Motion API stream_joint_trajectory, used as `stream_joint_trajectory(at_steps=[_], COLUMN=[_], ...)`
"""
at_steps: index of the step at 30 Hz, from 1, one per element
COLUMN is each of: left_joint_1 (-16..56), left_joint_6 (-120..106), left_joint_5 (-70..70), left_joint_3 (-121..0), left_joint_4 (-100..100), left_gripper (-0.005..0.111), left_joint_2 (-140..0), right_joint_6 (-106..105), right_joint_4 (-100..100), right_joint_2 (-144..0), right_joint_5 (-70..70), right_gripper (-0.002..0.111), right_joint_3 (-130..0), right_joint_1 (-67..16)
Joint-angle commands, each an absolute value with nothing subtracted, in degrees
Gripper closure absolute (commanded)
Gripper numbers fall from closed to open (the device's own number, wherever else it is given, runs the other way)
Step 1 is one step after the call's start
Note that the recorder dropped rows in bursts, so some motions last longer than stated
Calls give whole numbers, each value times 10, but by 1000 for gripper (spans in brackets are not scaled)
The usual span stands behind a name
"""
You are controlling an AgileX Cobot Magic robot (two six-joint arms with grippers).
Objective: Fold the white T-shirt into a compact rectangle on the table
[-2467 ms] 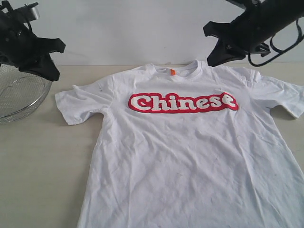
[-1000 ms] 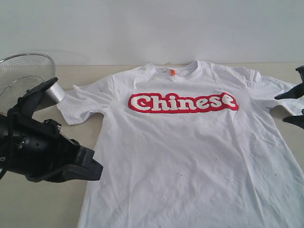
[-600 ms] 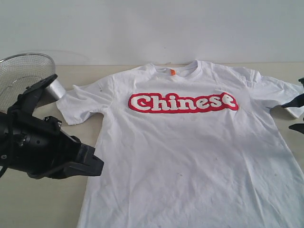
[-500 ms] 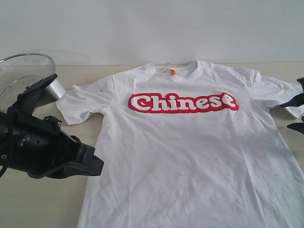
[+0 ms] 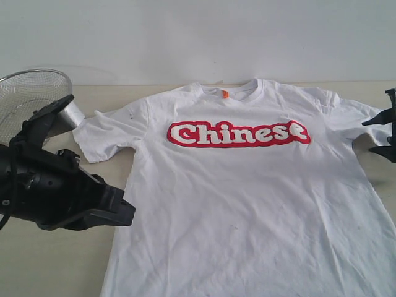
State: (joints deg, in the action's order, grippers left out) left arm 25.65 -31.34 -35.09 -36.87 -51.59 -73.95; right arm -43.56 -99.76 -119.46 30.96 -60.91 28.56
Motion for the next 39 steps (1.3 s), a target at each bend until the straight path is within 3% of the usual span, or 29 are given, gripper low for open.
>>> stream_joint_trajectory(at_steps=[1,12,22,39], left_joint_1=[259,259,259,259], left_joint_6=[-334,-356,-356,-365], left_joint_5=[-341,-342,-342,-338], left_joint_3=[-366,-366,-366,-366], left_joint_4=[-541,-567,-567,-567], left_gripper=[102,102,102,102], left_joint_2=[-737,-737,-737,-737], right_joint_6=[-405,-435,-486,-581], right_joint_4=[-999,-999,-999,-999], right_joint_2=[-1213,-1215,-1215,-1215], right_joint_5=[322,231,224,344], right_gripper=[56,60,108,108], right_joint_3=[-613,-639,-707,-722], right_joint_1=[280,275,275,267])
